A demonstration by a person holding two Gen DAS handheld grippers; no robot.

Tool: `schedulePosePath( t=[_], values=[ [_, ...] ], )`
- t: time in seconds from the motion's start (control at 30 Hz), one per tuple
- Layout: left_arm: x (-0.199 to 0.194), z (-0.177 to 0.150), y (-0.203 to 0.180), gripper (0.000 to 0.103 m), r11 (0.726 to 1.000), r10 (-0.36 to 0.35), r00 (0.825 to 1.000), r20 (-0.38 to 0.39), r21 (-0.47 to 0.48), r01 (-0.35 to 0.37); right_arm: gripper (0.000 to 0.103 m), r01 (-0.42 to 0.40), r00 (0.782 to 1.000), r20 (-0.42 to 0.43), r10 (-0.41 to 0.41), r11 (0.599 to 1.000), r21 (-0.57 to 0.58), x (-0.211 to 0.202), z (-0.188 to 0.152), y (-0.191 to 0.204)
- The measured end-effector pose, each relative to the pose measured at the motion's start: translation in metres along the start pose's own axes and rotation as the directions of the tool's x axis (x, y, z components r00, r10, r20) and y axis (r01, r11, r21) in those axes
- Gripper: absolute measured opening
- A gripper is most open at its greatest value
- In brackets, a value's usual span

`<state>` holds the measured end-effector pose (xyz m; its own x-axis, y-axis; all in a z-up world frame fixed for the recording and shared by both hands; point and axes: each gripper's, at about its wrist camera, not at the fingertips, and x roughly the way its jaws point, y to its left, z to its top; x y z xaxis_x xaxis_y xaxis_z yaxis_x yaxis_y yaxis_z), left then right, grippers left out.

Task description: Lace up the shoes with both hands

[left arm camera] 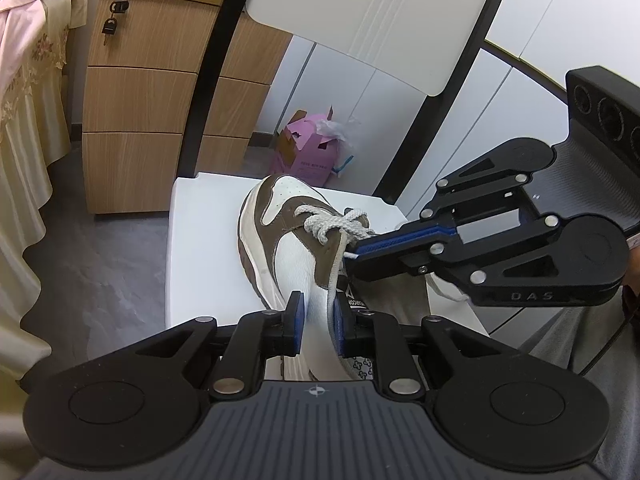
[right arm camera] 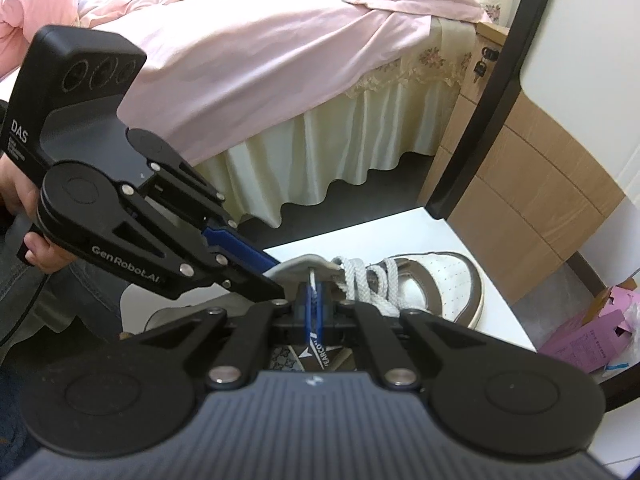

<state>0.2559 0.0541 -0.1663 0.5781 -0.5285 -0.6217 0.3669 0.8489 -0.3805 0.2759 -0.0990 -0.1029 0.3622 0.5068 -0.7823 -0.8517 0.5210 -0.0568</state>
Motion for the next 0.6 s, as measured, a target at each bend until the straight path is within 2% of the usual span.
schedulePosePath(
  t=[0.17,0.43,0.6],
  values=[
    [0.001,-0.001,-0.002,0.021,1.0,0.005,1.0,0.004,0.011,-0.005,0.003,-0.006,1.0,-0.004,0.006,1.0,-0.001,0.003,0.0,0.002],
    [0.002,-0.007,-0.025,0.021,0.975,0.072,0.997,0.016,0.208,-0.074,0.003,0.005,1.0,-0.015,-0.005,0.999,0.035,0.012,-0.003,-0.001],
    [0.003,-0.008,-0.027,0.021,0.966,0.083,0.996,0.017,0.243,-0.085,0.003,0.006,1.0,0.029,-0.008,0.998,0.068,0.009,0.0,-0.002]
  ],
)
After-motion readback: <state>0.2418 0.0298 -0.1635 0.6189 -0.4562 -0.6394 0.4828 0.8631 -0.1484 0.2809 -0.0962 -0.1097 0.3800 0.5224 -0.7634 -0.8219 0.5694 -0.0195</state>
